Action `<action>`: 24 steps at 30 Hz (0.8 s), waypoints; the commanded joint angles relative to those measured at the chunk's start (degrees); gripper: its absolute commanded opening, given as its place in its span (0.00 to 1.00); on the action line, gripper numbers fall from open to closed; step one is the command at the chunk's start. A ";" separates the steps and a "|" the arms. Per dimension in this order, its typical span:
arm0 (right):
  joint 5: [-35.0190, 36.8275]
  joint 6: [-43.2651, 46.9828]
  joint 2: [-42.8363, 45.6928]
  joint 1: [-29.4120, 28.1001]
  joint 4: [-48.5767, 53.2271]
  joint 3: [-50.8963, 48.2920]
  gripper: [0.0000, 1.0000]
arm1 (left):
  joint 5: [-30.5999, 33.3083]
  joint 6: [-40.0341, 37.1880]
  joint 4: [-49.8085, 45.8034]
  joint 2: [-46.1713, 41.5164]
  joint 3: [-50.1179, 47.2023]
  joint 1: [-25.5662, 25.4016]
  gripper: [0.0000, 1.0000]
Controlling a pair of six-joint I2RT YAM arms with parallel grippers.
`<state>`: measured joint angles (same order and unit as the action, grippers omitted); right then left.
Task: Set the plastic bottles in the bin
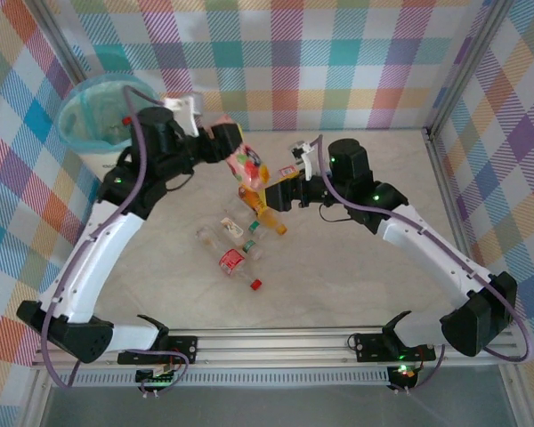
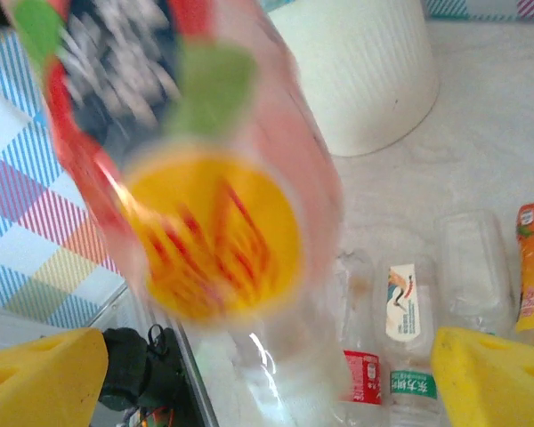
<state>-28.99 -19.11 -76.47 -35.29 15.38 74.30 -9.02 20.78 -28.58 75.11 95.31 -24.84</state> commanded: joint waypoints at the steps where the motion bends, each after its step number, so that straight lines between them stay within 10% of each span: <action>1: 1.13 -0.89 -2.22 -0.22 0.08 4.25 0.93 | 12.26 -8.59 -6.54 -1.36 8.26 2.96 0.62; 7: -1.36 -1.83 -9.92 -2.91 0.82 13.64 0.90 | 21.27 -16.77 -9.99 4.17 22.04 10.55 0.61; 16: -2.99 0.72 -20.32 -10.08 4.36 26.84 0.88 | 16.96 -13.05 -6.38 17.13 32.62 30.75 0.60; 24: -2.64 1.34 -21.97 -13.36 6.14 26.91 0.87 | 21.72 -12.64 -6.34 30.11 34.95 38.57 0.61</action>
<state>-30.70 -19.00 -98.35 -48.16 20.01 100.31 11.51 7.27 -35.77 103.79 129.05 11.68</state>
